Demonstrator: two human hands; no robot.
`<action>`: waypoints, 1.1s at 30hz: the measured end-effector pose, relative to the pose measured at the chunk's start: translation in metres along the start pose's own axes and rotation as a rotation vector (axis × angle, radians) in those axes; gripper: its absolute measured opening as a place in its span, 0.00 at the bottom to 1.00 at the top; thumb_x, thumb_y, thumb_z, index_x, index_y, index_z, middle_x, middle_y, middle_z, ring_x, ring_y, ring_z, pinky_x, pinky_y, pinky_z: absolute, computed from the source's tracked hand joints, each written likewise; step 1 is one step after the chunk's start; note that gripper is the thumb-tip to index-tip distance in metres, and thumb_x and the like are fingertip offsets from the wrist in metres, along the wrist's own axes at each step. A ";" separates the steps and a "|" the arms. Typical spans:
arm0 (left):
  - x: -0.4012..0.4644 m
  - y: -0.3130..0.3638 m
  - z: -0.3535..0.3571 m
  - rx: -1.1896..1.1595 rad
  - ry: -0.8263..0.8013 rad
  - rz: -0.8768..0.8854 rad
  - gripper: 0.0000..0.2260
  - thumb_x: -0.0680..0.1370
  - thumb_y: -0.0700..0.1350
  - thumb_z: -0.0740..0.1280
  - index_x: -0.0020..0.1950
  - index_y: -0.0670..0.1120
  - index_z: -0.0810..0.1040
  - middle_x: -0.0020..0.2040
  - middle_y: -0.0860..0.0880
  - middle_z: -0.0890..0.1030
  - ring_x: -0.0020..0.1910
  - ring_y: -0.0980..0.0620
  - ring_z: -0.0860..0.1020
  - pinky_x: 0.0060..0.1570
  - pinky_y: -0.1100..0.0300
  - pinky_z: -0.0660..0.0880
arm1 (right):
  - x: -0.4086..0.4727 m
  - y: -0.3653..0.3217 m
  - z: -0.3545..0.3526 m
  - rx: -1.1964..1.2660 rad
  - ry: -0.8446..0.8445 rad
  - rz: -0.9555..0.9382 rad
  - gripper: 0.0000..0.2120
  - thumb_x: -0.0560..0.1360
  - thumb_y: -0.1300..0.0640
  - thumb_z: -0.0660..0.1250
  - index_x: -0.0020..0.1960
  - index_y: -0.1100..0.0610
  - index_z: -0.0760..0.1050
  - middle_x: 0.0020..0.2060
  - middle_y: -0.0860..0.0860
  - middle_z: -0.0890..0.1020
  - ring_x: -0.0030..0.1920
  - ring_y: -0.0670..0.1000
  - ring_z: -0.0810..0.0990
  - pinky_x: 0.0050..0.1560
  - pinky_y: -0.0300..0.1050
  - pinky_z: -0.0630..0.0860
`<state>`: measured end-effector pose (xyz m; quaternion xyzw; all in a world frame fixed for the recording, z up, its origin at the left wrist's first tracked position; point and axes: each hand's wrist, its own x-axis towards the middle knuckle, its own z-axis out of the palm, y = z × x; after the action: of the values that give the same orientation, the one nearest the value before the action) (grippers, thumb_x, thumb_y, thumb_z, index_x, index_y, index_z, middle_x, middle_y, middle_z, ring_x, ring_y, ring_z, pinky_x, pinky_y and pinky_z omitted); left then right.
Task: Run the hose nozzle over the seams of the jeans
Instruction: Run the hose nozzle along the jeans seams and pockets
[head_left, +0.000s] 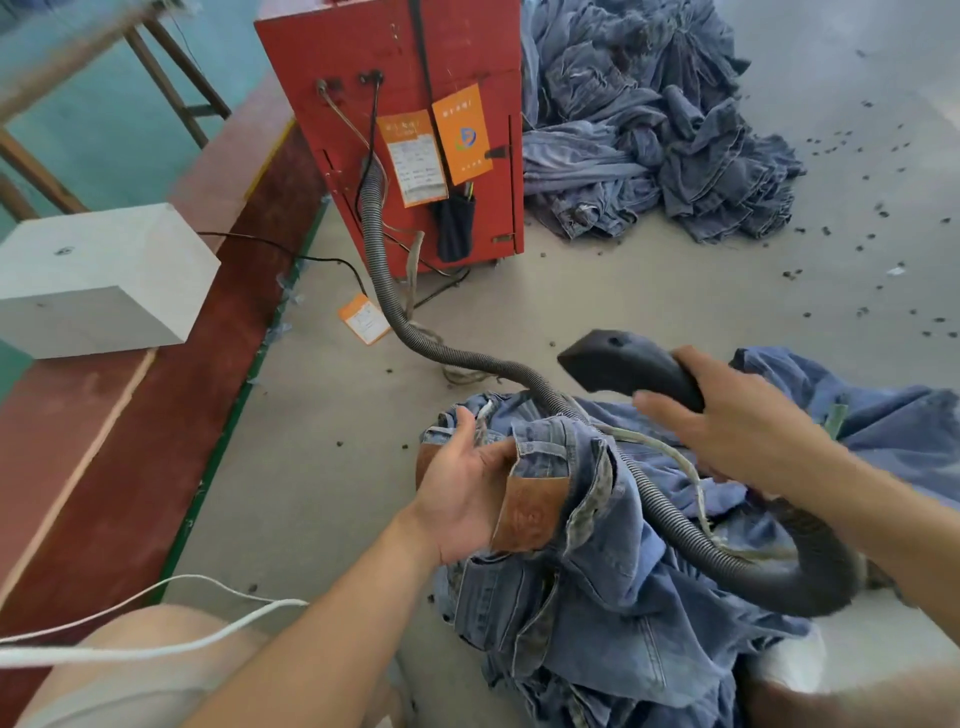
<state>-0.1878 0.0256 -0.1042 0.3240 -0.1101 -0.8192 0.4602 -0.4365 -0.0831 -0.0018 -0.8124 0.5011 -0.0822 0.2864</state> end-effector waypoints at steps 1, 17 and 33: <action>-0.001 0.002 0.002 -0.028 0.005 0.000 0.45 0.78 0.75 0.45 0.77 0.43 0.72 0.76 0.36 0.71 0.75 0.35 0.70 0.71 0.40 0.70 | 0.001 0.005 -0.010 0.063 0.023 0.017 0.10 0.78 0.38 0.66 0.52 0.43 0.69 0.28 0.48 0.80 0.22 0.46 0.78 0.22 0.38 0.72; 0.001 -0.017 0.019 0.237 0.267 0.080 0.23 0.76 0.20 0.58 0.58 0.41 0.83 0.54 0.36 0.85 0.48 0.38 0.86 0.46 0.42 0.85 | -0.013 0.013 -0.027 -0.004 -0.207 -0.123 0.18 0.66 0.24 0.57 0.49 0.32 0.71 0.35 0.34 0.80 0.27 0.42 0.79 0.30 0.34 0.74; -0.003 -0.028 0.036 0.439 0.265 0.149 0.25 0.78 0.22 0.58 0.66 0.44 0.78 0.56 0.43 0.85 0.54 0.46 0.84 0.54 0.50 0.82 | -0.016 -0.006 0.001 -0.113 -0.261 -0.164 0.10 0.75 0.30 0.62 0.49 0.33 0.70 0.38 0.35 0.81 0.35 0.38 0.80 0.31 0.35 0.70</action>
<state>-0.2280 0.0395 -0.0885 0.5115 -0.2476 -0.6901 0.4482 -0.4387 -0.0671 0.0028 -0.8692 0.3957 0.0292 0.2951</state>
